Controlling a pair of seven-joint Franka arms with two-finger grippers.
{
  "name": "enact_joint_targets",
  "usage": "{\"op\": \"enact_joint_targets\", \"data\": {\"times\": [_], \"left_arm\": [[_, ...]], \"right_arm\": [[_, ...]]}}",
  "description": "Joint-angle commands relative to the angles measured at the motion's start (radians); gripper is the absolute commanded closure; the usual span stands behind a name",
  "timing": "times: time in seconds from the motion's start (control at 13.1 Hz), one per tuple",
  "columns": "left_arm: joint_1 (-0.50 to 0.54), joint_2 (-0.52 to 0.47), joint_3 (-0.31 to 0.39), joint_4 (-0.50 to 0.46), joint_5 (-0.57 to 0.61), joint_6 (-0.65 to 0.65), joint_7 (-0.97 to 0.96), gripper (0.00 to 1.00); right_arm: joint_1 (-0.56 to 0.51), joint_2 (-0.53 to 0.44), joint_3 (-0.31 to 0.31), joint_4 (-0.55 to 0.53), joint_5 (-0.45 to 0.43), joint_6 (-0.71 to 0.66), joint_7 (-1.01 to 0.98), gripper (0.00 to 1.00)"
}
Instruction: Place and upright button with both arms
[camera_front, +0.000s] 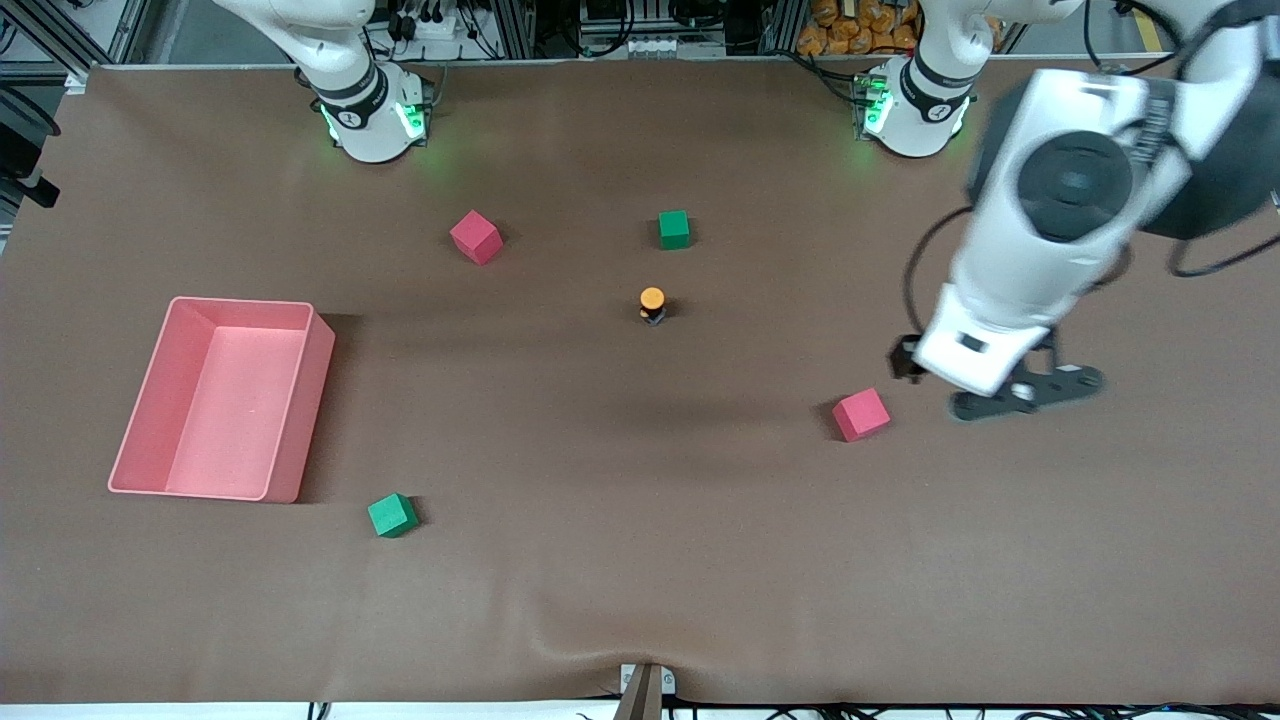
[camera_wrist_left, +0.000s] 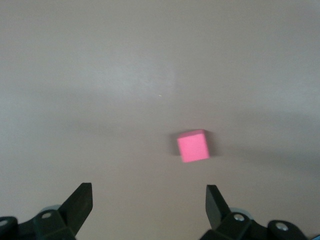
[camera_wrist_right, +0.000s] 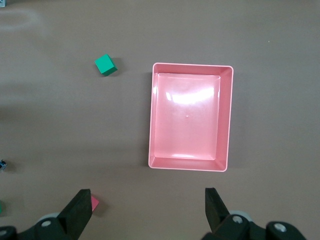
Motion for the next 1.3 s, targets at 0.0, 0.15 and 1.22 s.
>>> {"op": "enact_joint_targets", "data": {"times": [0.0,0.15,1.22], "left_arm": [[0.128,-0.052,-0.013,-0.027,-0.071,0.009,0.233,0.0],[0.213,-0.064,-0.014,-0.029,-0.084,0.009,0.381,0.0],[0.326,-0.411,-0.011,-0.296,-0.217,0.067,0.361,0.0]], "right_arm": [[0.007,-0.004,-0.003,0.004,0.006,0.024,0.011,0.0],[0.007,-0.005,-0.002,0.004,0.007,0.032,0.011,0.0],[0.008,-0.07,0.011,-0.022,0.006,0.004,0.012,0.0]]}}
